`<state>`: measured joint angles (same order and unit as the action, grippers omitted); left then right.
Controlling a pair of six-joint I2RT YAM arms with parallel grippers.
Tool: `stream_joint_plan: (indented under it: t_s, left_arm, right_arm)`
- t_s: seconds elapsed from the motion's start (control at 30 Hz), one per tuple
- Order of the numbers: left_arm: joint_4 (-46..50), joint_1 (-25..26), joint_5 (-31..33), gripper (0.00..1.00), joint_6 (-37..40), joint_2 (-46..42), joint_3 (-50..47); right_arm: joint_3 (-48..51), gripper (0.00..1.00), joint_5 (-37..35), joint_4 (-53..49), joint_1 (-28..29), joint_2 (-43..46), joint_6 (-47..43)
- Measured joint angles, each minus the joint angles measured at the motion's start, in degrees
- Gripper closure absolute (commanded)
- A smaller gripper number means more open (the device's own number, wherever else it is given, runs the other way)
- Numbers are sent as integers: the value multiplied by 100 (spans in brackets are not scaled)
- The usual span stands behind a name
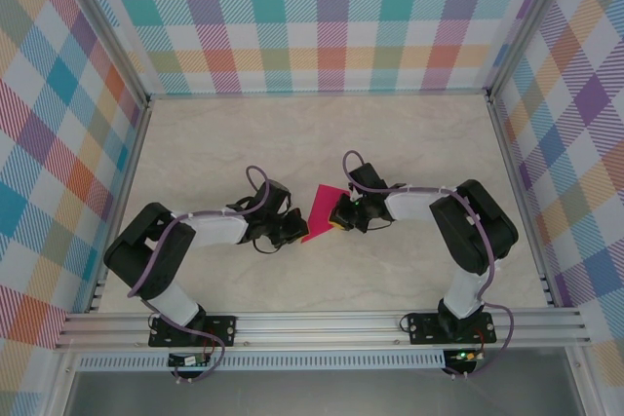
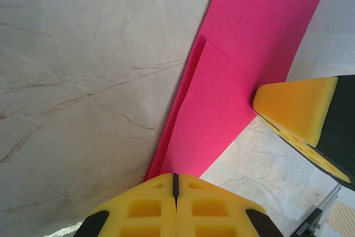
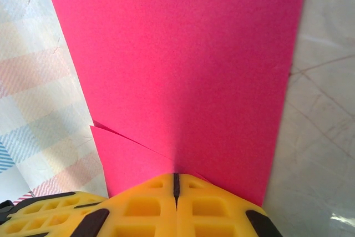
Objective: Fold a paper plane with a square sheet of paper (pick it up from the middle)
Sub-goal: Third fold the triangle at the center of the table.
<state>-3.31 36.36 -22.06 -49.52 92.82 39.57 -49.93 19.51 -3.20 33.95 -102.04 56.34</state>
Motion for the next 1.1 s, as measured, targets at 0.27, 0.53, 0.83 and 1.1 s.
stream_joint_plan:
  t_s: [0.27,0.53,0.83,1.1]
  left_arm:
    - [-28,0,4,100,66,55,-94]
    - [-26,0,11,100,136,55,-94]
    - [-24,0,17,100,133,55,-94]
    - [-24,0,22,100,133,55,-94]
  right_arm:
    - [-245,100,-155,-459,2,0,-264]
    - [-380,100,175,-221,170,103,-619]
    - [-365,100,566,245,544,-79,-452]
    - [-310,100,595,376,560,-323,-308]
